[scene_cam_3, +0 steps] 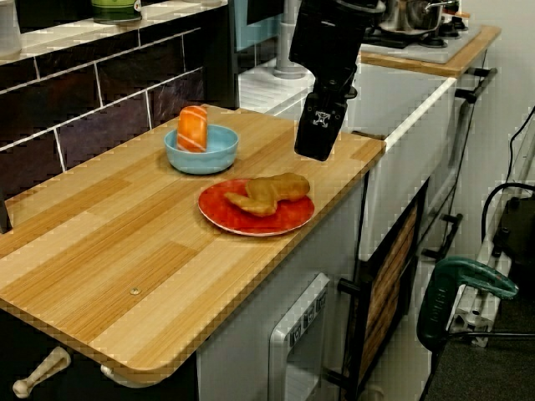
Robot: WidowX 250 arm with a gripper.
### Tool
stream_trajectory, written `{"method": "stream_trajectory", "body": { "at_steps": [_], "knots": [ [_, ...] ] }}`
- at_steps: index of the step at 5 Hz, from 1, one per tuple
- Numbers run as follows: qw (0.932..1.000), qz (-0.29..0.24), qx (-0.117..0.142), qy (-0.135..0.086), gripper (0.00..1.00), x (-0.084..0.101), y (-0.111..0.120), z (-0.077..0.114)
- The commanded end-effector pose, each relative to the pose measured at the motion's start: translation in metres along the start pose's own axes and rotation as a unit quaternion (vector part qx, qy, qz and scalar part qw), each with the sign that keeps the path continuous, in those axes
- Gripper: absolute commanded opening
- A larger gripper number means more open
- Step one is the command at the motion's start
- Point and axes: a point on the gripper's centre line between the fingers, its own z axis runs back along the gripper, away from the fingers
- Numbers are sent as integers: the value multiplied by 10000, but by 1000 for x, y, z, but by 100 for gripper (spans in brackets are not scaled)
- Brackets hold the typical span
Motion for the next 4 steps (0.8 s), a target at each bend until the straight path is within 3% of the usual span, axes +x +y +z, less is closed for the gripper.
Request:
{"method": "stream_trajectory", "body": {
  "at_steps": [1,2,3,4],
  "knots": [
    [9985,492,-99,-221,100,12,3,-2],
    [9928,1156,-41,-317,100,14,-1,-9],
    [9800,1982,116,-158,100,15,-2,-16],
    [9596,2754,501,-286,100,14,-5,-16]
  ]
}}
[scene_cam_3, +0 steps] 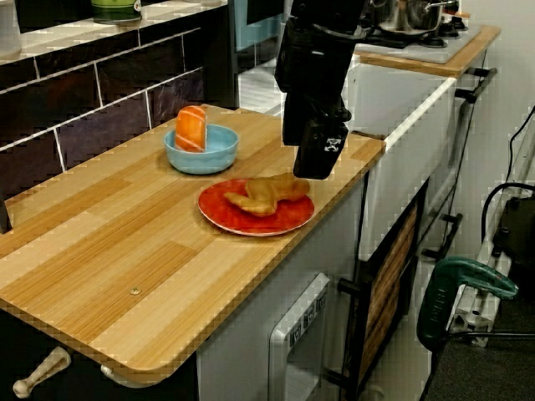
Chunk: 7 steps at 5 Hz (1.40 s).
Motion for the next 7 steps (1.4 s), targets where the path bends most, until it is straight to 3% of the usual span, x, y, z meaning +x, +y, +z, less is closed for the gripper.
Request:
{"method": "stream_trajectory", "body": {
  "at_steps": [1,4,6,7],
  "knots": [
    [9899,1192,510,-573,100,4,-9,4],
    [9829,1781,315,-339,100,11,-5,-2],
    [9708,2370,131,-334,100,18,-2,-6],
    [9652,2605,31,-211,100,23,0,-5]
  ]
}}
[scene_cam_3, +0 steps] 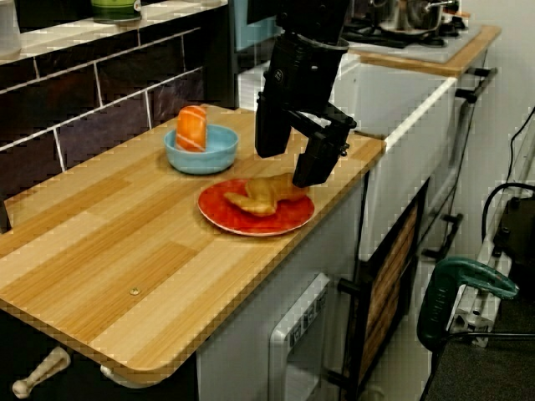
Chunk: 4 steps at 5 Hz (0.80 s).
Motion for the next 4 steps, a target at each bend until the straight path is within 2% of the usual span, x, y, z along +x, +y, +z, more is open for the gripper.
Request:
{"method": "stream_trajectory", "body": {
  "at_steps": [1,4],
  "knots": [
    [9991,392,-173,49,100,16,-9,4],
    [9987,508,3,93,100,5,-18,-11]
  ]
}}
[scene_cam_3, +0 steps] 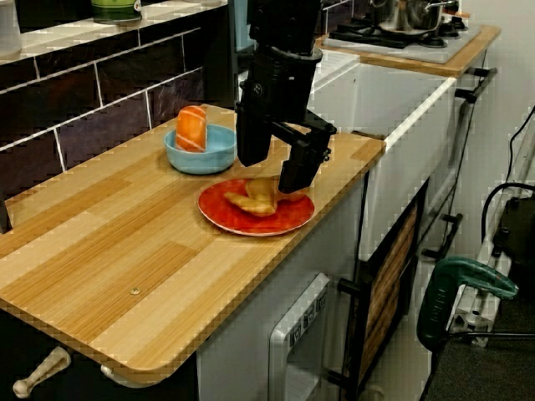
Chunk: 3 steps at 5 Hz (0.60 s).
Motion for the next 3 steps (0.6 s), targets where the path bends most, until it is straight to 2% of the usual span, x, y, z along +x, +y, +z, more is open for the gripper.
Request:
{"method": "stream_trajectory", "body": {
  "at_steps": [1,3],
  "knots": [
    [9999,23,-100,-105,100,-3,-6,-2],
    [10000,-11,-49,-60,100,-5,-5,-6]
  ]
}}
